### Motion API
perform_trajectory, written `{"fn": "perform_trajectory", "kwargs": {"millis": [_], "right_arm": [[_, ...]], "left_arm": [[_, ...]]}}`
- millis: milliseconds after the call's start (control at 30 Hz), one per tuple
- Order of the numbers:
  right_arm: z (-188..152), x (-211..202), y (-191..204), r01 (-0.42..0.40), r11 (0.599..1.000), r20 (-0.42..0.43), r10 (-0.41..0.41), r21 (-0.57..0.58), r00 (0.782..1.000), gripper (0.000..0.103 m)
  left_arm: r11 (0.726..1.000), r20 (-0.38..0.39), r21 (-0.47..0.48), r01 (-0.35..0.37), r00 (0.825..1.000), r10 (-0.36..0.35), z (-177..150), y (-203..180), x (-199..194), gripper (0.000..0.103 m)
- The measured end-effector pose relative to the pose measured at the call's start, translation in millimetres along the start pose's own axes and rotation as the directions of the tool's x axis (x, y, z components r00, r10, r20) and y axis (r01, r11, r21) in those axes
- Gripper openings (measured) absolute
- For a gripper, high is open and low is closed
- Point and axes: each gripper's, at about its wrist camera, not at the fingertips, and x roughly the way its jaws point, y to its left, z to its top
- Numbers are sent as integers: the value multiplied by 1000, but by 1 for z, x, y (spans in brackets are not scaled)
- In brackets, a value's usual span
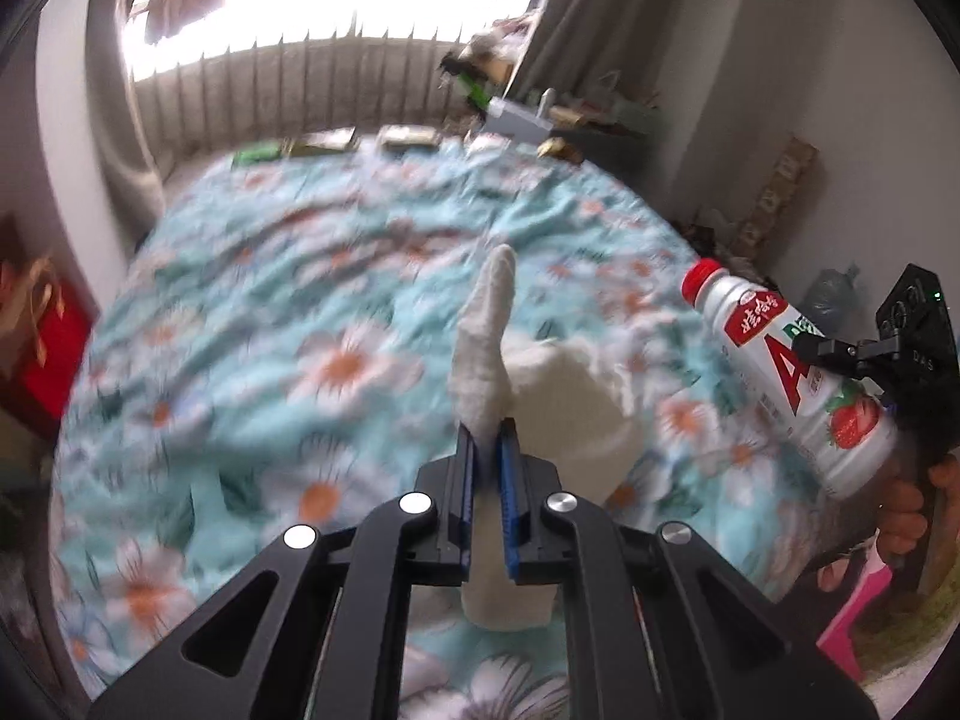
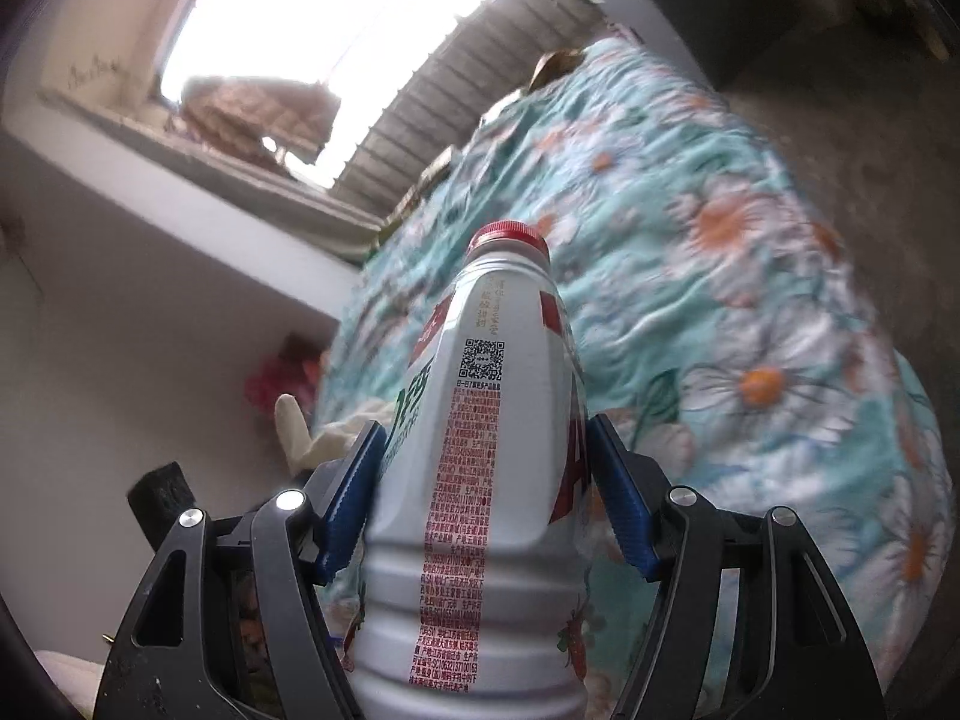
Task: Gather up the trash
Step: 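Grasp the white glove with the left tool while the right tool holds the bottle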
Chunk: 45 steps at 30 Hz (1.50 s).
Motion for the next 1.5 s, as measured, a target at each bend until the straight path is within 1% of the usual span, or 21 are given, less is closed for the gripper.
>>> {"fn": "perform_trajectory", "kwargs": {"millis": [33, 100, 200, 267, 333, 367, 400, 433, 467, 600, 700, 767, 867, 1033, 1200, 1300, 1500], "right_arm": [[-1, 9, 1, 33, 999, -29, -34, -8, 999, 64], [-3, 17, 4, 77, 997, -55, -79, -25, 995, 64], [-2, 19, 6, 97, 995, -73, -99, -32, 992, 66], [2, 18, 6, 90, 996, -83, -92, -22, 992, 67], [6, 16, 5, 84, 996, -79, -85, -16, 993, 71], [10, 13, 3, 87, 996, -77, -88, -17, 993, 72], [13, 13, 3, 93, 996, -77, -94, -18, 993, 73], [13, 14, 3, 99, 995, -80, -100, -19, 992, 73], [13, 15, 3, 105, 994, -84, -107, -22, 991, 73], [16, 25, 9, 138, 988, -119, -145, -63, 982, 75], [16, 33, 15, 146, 985, -135, -158, -92, 978, 76], [15, 39, 19, 152, 983, -145, -166, -107, 975, 76], [14, 45, 23, 168, 977, -149, -186, -130, 971, 77], [14, 45, 24, 169, 976, -154, -190, -141, 970, 77], [17, 40, 23, 179, 974, -140, -198, -138, 970, 77], [20, 39, 20, 171, 976, -146, -190, -131, 971, 77], [20, 40, 21, 171, 975, -164, -193, -143, 967, 77]], "left_arm": [[1000, -14, -5, -3, 1000, 3, -2, 2, 4, 9], [1000, -37, -8, -5, 999, 4, -8, 3, 9, 9], [1000, -43, -6, 7, 999, -7, -9, 4, 11, 18], [1000, -38, -8, 20, 999, -21, -8, 3, 12, 28], [1000, -28, -3, 29, 999, -29, -6, 2, 12, 47], [1000, -24, 5, 28, 999, -28, -5, 0, 13, 52], [1000, -20, 16, 23, 1000, -23, -5, -2, 14, 55], [999, -16, 26, 19, 1000, -19, -4, -4, 15, 59], [999, -16, 31, 14, 1000, -14, -4, -5, 18, 62], [1000, -31, 18, 8, 999, -7, -3, -5, 27, 62], [1000, -29, 21, 9, 1000, -8, -4, -6, 27, 65], [999, -34, 38, 10, 999, -9, -6, -9, 28, 71], [997, -51, 76, 2, 999, 2, -9, -16, 30, 77], [991, -58, 126, -38, 997, 45, -14, -24, 35, 77], [992, -58, 119, -50, 997, 57, -14, -22, 37, 77], [992, -55, 112, -58, 996, 64, -14, -21, 37, 74], [996, -51, 67, -55, 997, 58, -13, -14, 34, 61]]}}
